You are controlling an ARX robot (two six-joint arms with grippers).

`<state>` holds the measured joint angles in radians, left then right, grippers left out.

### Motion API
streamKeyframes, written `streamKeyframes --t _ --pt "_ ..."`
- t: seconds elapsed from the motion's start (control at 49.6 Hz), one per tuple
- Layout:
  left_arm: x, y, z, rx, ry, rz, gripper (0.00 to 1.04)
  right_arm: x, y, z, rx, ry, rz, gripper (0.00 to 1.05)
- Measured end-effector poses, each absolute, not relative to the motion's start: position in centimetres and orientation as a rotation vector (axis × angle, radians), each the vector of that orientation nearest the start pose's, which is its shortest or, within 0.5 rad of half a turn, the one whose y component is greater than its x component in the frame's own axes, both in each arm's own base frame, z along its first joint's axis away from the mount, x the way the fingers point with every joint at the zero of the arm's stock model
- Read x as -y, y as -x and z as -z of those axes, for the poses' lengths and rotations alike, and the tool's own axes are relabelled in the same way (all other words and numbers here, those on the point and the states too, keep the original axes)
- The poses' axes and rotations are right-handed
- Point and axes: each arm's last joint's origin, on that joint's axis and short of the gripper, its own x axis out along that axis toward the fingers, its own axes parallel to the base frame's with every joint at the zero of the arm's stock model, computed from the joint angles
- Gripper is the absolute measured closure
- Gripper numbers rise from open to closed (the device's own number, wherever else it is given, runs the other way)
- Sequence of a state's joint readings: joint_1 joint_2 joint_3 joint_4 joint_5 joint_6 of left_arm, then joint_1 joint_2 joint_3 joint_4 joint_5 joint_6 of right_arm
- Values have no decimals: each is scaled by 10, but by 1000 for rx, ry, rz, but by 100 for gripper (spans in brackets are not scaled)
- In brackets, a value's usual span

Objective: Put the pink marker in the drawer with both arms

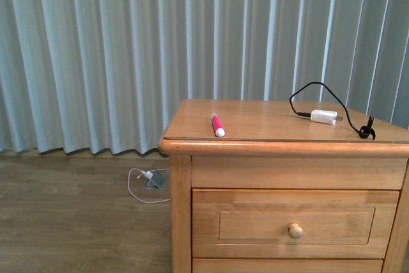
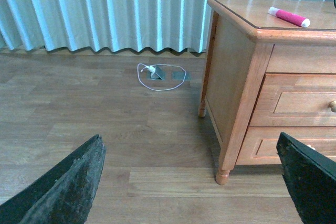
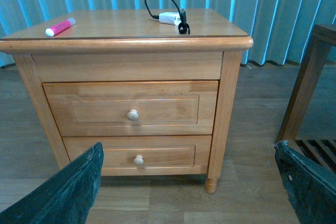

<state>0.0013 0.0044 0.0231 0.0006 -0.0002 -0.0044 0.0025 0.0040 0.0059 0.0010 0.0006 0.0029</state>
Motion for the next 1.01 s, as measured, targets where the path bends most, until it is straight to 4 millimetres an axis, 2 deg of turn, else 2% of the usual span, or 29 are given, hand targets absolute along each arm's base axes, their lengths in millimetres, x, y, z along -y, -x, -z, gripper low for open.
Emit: streamKeyframes --t 0.868,0.908,1.009 --pt "0 -97 -171 19 4 -1 6 0 -98 -165 3 -3 -2 8" --pt "0 -97 -171 19 4 -1 6 -1 -98 -164 -33 -21 -26 8" --pt "0 -97 -171 19 4 -1 6 -2 -103 -158 -253 -103 -78 8"
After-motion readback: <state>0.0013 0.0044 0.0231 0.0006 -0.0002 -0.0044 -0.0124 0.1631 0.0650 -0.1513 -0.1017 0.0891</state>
